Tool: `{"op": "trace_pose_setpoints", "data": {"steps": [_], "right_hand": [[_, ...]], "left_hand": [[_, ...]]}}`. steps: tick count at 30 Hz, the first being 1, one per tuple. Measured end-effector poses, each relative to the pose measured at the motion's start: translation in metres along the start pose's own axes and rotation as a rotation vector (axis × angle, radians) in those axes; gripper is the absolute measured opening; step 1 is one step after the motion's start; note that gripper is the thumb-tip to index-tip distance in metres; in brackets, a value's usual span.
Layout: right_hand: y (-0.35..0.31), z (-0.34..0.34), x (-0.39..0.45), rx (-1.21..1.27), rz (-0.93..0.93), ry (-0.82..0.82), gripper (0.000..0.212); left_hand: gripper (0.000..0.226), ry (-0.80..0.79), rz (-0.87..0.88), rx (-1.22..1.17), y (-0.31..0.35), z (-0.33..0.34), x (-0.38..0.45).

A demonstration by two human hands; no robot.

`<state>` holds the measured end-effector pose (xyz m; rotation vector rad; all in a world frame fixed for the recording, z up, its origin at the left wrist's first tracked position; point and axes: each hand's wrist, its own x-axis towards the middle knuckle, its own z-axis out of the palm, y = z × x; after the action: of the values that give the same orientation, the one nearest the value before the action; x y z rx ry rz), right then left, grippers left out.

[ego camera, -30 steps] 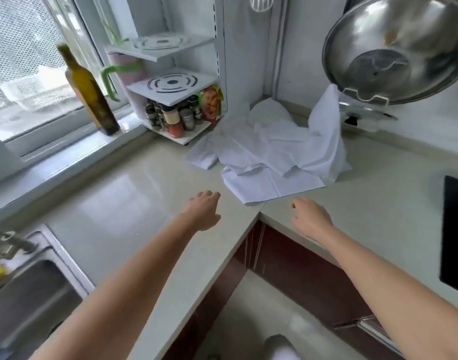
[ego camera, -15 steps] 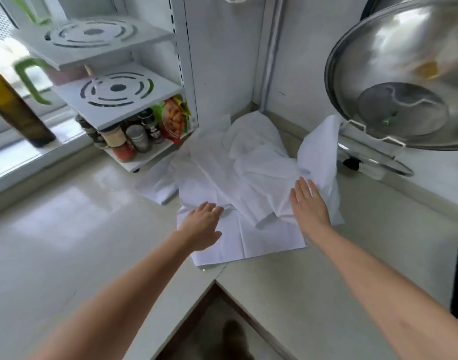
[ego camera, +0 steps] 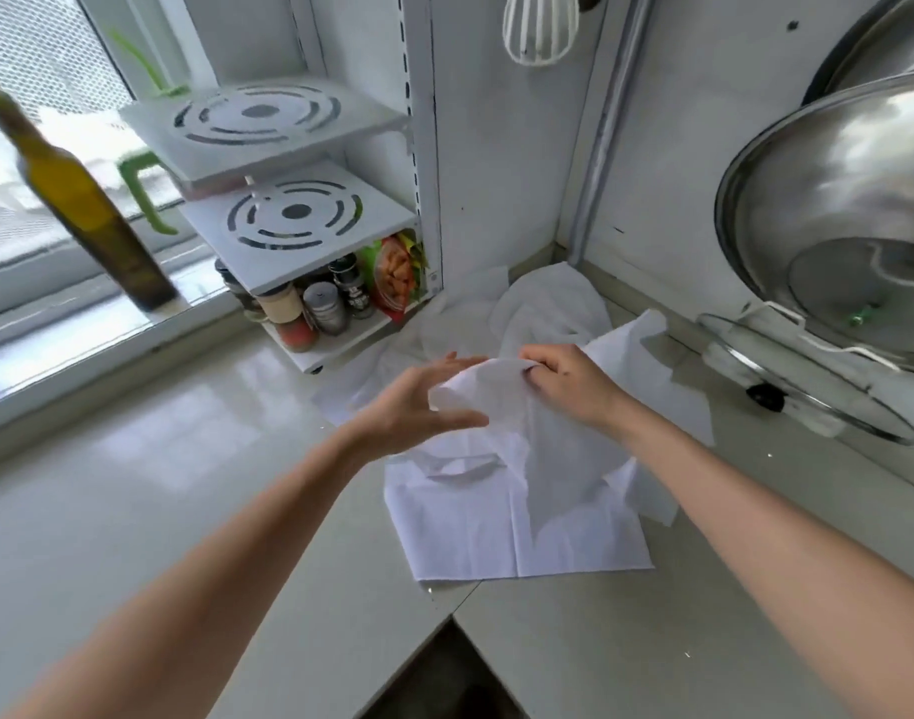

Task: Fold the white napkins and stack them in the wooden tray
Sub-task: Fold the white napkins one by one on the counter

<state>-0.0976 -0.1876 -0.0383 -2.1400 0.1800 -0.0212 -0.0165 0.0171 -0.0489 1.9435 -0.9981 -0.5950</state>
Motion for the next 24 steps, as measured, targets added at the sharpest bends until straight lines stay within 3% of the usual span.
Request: {"op": "trace_pose_setpoints", "data": {"steps": [3,6,10,12,13,14,15,17,20,22,24], "right_hand": [[-0.051,0.031,0.022,0.172,-0.009,-0.159,0.027],[-0.106,0.079,0.044,0.247,-0.069,-0.248,0.026],[-0.181,0.151,0.053,0.427,-0.131,-0.397,0.028],[-0.208,0.186,0.050,0.390,-0.180,-0.524,0.061],[-0.218,0.203,0.046,0.295,-0.200,-0.529,0.080],[-0.226,0.220,0.043,0.168,-0.233,-0.485,0.084],[-0.231,0.235,0.041,0.049,-0.276,-0.418,0.071],[-0.241,0.262,0.033,-0.020,-0.308,-0.306,0.016],[-0.245,0.287,0.025,0.101,-0.258,-0.281,0.021],[-0.251,0.290,0.022,0.120,-0.260,-0.345,0.019],[-0.257,0.284,0.024,0.086,-0.221,-0.562,0.016]], "left_hand": [[0.005,0.227,-0.076,-0.253,0.004,-0.047,-0.043],[0.024,0.496,-0.119,-0.443,0.002,-0.095,-0.091],[0.028,0.749,-0.201,-0.550,-0.006,-0.154,-0.163],[0.031,0.826,-0.237,-0.526,-0.014,-0.177,-0.200],[0.030,0.846,-0.259,-0.504,-0.016,-0.186,-0.217],[0.025,0.849,-0.277,-0.485,-0.019,-0.194,-0.233],[0.021,0.840,-0.297,-0.473,-0.021,-0.201,-0.248],[0.016,0.789,-0.338,-0.465,-0.026,-0.213,-0.276],[0.017,0.668,-0.396,-0.463,-0.038,-0.230,-0.317],[0.012,0.616,-0.413,-0.555,-0.045,-0.240,-0.340],[0.027,0.540,-0.358,-0.659,-0.050,-0.246,-0.357]]}}
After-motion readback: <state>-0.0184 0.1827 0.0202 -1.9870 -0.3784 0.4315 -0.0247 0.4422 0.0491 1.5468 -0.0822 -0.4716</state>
